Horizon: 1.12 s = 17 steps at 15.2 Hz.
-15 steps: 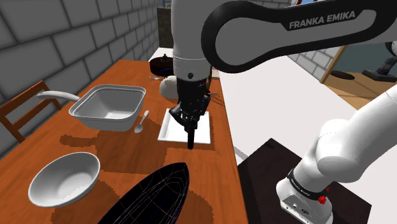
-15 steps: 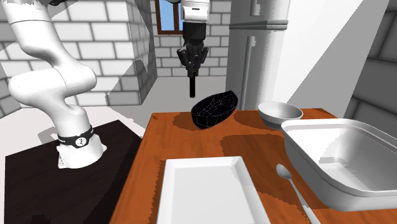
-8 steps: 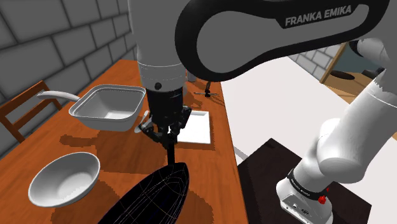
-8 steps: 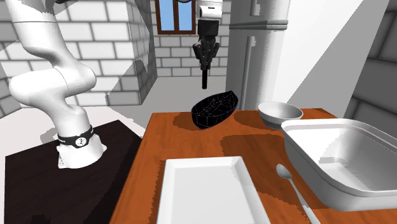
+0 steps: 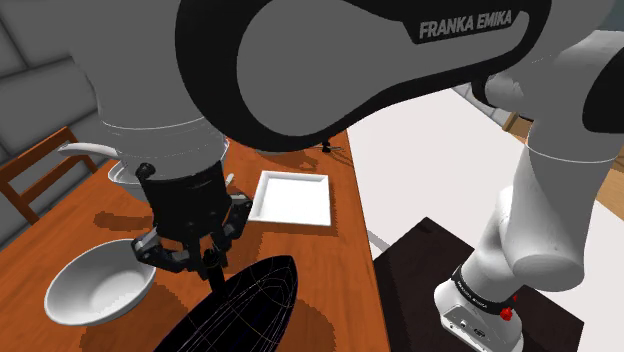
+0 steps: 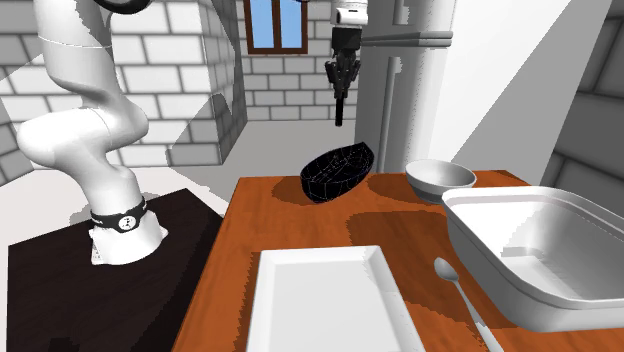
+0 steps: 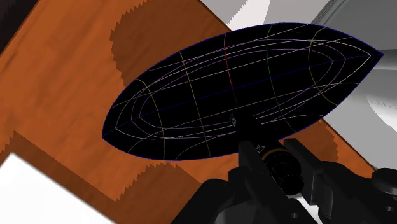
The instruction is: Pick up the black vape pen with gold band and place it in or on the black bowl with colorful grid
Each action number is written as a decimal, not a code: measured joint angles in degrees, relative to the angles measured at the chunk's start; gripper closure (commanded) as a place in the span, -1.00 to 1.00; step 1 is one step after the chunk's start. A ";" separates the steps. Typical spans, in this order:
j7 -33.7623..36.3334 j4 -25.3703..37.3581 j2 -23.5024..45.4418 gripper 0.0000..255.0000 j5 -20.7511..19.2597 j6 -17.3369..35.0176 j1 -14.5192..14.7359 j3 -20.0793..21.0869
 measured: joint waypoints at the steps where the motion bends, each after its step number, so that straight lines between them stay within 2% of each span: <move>1: 1.95 3.51 3.01 1.00 -1.96 -1.12 2.23 0.13; 4: 3.58 4.34 4.75 1.00 -3.14 -0.58 3.79 0.14; 17: 3.84 -4.94 5.35 1.00 -3.75 9.02 2.90 -0.39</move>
